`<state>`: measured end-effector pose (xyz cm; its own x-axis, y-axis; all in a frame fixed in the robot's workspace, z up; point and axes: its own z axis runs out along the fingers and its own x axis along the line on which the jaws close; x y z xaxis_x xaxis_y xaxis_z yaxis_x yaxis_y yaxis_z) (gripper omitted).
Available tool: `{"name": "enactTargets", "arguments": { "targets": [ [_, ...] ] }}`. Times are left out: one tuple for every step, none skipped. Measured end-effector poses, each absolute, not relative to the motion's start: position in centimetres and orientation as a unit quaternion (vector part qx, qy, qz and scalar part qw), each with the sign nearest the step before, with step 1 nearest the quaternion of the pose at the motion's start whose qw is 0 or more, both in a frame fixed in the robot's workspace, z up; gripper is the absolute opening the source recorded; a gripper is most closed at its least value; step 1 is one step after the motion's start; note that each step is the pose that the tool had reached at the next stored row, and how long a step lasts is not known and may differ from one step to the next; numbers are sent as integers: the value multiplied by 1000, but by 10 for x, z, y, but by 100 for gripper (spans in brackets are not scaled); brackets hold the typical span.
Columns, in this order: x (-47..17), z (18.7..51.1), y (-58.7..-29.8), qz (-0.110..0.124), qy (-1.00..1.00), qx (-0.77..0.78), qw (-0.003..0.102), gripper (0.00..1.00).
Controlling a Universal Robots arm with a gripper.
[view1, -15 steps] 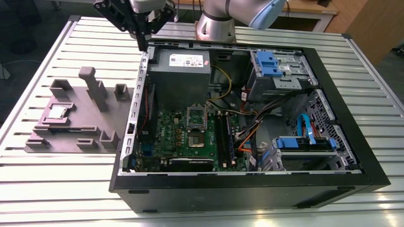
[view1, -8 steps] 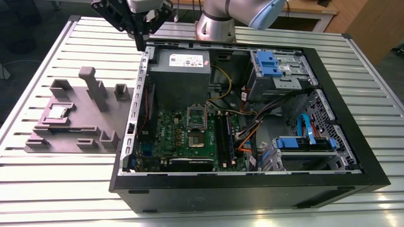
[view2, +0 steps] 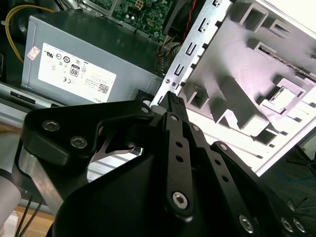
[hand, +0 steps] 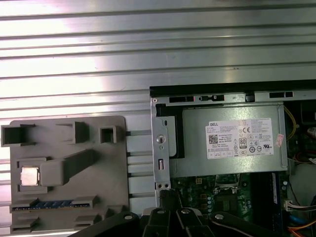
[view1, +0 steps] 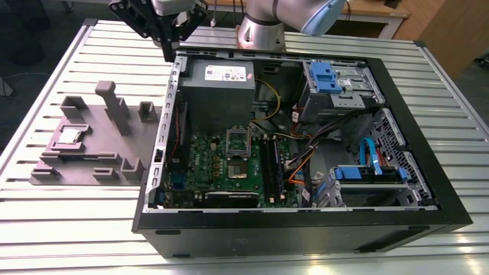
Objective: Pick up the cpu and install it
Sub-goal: 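Reach for the cpu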
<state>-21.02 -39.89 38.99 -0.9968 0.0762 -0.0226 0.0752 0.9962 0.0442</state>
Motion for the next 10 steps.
{"name": "enactTargets", "arguments": {
  "targets": [
    [-211,390,-399,22,999,38,12,11],
    [-211,390,-399,22,999,38,12,11],
    [-211,390,-399,22,999,38,12,11],
    [-211,390,-399,22,999,38,12,11],
    [-212,390,-399,22,999,38,12,11],
    [-212,390,-399,22,999,38,12,11],
    [-212,390,-399,22,999,38,12,11],
    [-213,390,-399,22,999,38,12,11],
    [-213,390,-399,22,999,38,12,11],
    [-213,390,-399,22,999,38,12,11]
  ]
}}
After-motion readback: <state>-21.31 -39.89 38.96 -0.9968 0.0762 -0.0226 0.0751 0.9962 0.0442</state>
